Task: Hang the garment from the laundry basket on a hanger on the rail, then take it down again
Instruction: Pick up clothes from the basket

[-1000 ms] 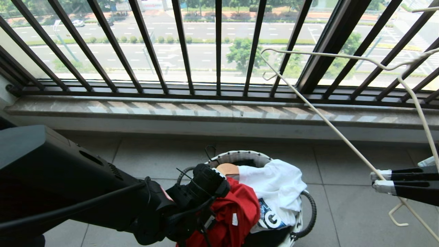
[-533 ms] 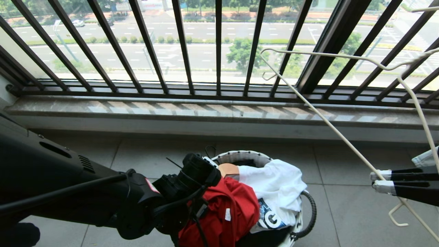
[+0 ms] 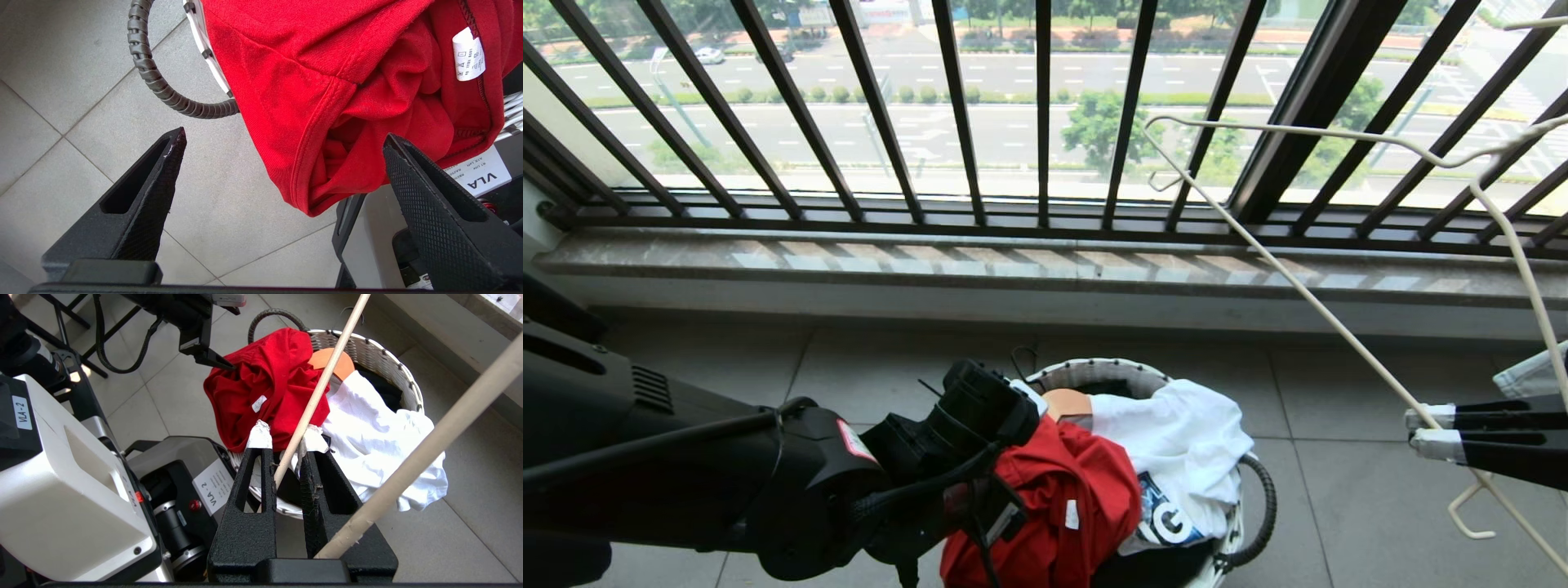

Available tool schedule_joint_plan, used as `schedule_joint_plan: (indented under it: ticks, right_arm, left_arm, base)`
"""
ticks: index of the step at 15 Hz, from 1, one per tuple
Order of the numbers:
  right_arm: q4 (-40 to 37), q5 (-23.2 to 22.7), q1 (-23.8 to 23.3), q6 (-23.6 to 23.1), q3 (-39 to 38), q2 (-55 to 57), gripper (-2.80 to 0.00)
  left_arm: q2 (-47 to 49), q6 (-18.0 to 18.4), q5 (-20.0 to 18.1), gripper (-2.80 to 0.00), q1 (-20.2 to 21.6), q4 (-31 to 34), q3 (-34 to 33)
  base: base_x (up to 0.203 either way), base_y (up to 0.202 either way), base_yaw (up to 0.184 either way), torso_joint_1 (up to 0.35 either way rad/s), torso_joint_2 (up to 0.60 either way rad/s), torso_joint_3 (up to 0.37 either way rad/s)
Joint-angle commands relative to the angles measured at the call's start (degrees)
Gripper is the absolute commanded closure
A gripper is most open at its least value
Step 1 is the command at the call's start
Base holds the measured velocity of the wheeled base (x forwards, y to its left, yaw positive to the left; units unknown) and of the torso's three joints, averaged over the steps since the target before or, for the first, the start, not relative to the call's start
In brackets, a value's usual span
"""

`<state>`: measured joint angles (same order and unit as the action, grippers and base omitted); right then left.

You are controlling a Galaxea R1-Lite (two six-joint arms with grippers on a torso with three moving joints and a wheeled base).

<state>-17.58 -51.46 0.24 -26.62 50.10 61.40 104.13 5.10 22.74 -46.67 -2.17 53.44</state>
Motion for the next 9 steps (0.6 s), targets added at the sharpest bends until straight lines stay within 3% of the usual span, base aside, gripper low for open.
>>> schedule_joint_plan:
  ticks: [1, 9]
  right_arm:
    - [-0.09, -0.31, 0.02, -0.18, -0.01, 0.09, 0.00]
    - [-0.09, -0.31, 0.02, -0.18, -0.01, 0.03, 0.00]
  left_arm:
    - [-0.97, -0.12, -0.56, -2.80, -0.09, 0.33, 0.26]
    - [4.20, -0.35, 0.53, -2.80, -0.09, -5.39, -0.27]
  base:
    - [0.000, 0.000, 0.000, 0.000, 0.00, 0.000]
    - [0.000, 0.000, 0.000, 0.000, 0.00, 0.000]
